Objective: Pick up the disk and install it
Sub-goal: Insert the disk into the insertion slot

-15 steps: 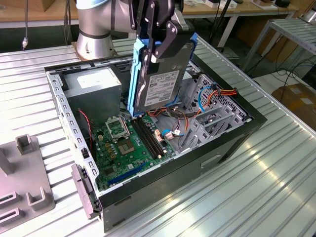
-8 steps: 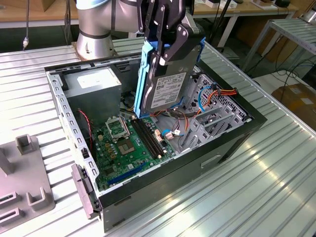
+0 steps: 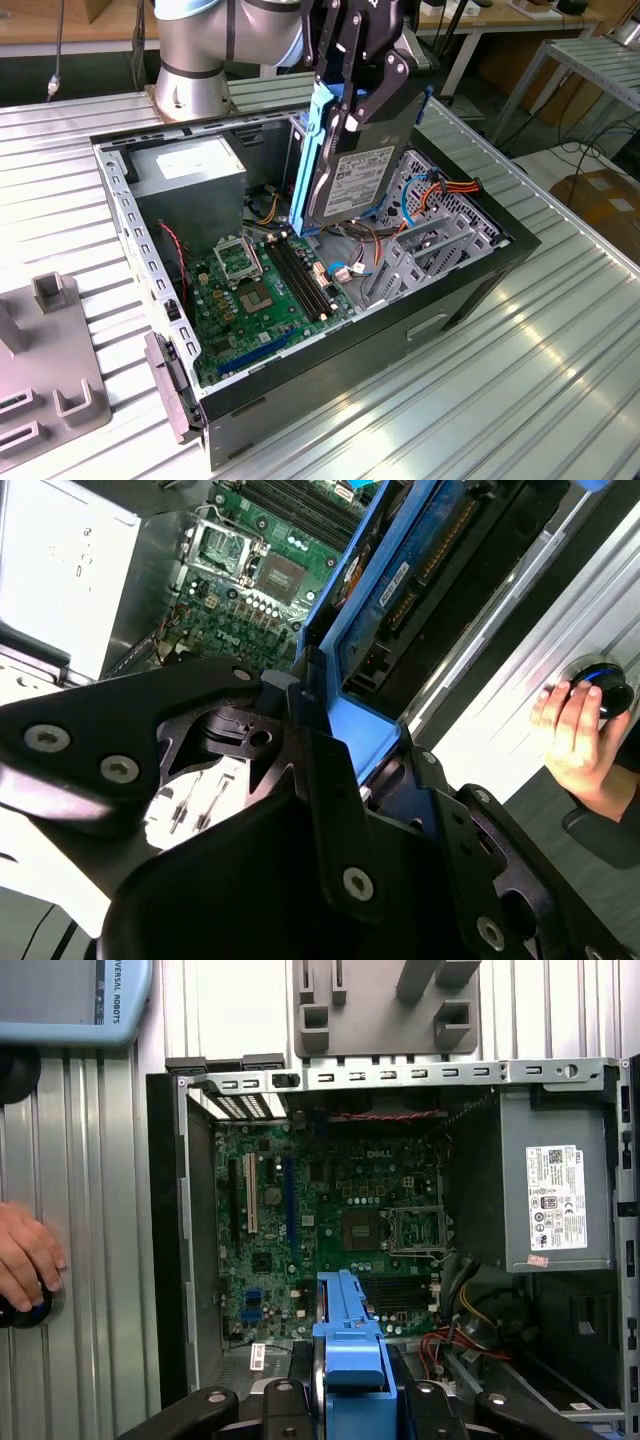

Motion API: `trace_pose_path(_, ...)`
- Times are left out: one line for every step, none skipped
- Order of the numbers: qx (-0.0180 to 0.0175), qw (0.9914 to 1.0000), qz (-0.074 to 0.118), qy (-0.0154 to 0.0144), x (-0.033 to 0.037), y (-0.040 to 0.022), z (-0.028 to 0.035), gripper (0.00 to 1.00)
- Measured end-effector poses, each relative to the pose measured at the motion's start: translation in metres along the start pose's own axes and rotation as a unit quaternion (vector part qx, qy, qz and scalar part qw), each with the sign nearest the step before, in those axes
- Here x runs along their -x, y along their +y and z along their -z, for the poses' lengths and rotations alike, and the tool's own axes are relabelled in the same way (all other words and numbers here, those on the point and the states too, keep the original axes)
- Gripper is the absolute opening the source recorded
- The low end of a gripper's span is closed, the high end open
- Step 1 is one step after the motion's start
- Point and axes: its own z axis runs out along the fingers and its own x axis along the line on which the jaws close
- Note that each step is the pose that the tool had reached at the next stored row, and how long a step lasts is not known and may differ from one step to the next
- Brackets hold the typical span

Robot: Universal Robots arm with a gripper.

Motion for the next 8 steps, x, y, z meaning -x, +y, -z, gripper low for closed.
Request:
trace_pose_path(0.0,1.0,0.0,0.0001,0.0,-0.0018,-0.0001,0.37)
trace_pose_path(0.0,1.0,0.0,0.0002,-0.0002,-0.0031,-0.0001,0.37)
trace_pose_path(0.0,1.0,-0.001,0.0002,-0.0004,-0.0042,-0.0001,0.37)
trace_pose_path(0.0,1.0,-0.001,0.0002,-0.0008,-0.0051,-0.0002,0.37)
trace_pose_path(0.0,1.0,-0.001,0.0002,-0.0019,-0.0059,-0.0003,0.37)
trace_pose_path(0.0,1.0,-0.002,0.0002,-0.0028,-0.0064,-0.0003,0.37)
trace_pose_path(0.0,1.0,-0.002,0.0002,-0.0046,-0.0072,-0.0004,0.37)
trace_pose_path(0.0,1.0,-0.002,0.0002,-0.0057,-0.0077,-0.0005,0.37)
